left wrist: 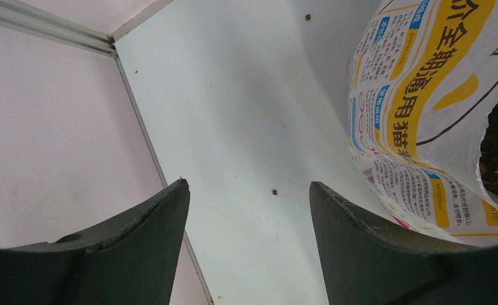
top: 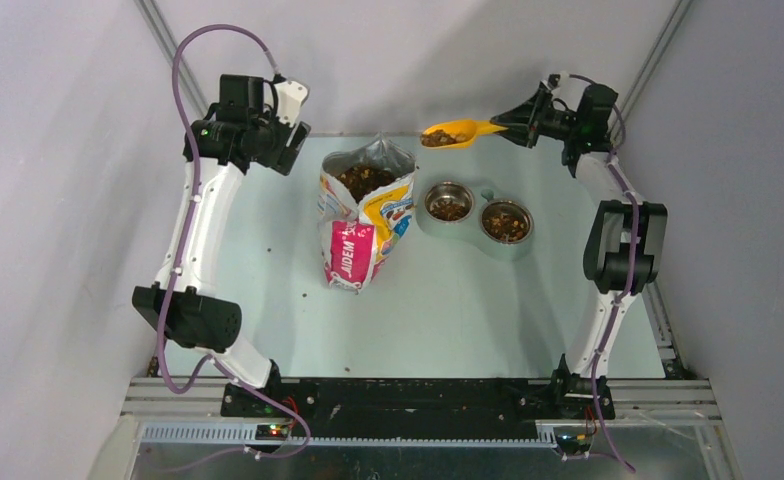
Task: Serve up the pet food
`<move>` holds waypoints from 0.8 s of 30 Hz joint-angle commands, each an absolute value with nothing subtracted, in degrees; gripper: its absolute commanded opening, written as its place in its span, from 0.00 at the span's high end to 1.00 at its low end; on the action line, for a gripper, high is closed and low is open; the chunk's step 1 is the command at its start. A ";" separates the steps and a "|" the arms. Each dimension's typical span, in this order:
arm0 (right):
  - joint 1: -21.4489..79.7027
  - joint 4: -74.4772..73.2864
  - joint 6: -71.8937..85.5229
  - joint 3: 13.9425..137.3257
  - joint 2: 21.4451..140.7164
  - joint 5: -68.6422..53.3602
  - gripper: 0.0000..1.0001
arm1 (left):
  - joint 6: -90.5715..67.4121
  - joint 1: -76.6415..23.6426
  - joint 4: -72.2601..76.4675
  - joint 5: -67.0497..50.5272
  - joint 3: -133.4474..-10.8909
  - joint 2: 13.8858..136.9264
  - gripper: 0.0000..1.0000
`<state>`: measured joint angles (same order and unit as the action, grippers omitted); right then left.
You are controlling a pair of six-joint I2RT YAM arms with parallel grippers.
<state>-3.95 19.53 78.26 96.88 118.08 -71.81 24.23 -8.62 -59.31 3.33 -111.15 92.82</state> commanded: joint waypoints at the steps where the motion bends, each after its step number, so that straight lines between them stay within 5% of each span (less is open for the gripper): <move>1: -6.14 22.55 76.40 95.05 115.13 -72.68 1.00 | 23.72 -8.88 -58.34 2.38 -112.37 92.11 0.24; 17: -9.48 6.44 56.61 92.66 119.08 -71.71 1.00 | 22.65 -9.05 -56.44 2.12 -108.19 90.55 0.25; 24: -9.05 -17.33 35.47 98.42 119.56 -62.98 1.00 | 22.21 -9.14 -55.14 1.14 -107.18 90.30 0.25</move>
<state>-9.23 -2.74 50.41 93.56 119.09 -68.36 23.55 -8.82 -57.76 2.66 -107.55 92.68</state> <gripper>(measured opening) 0.304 0.756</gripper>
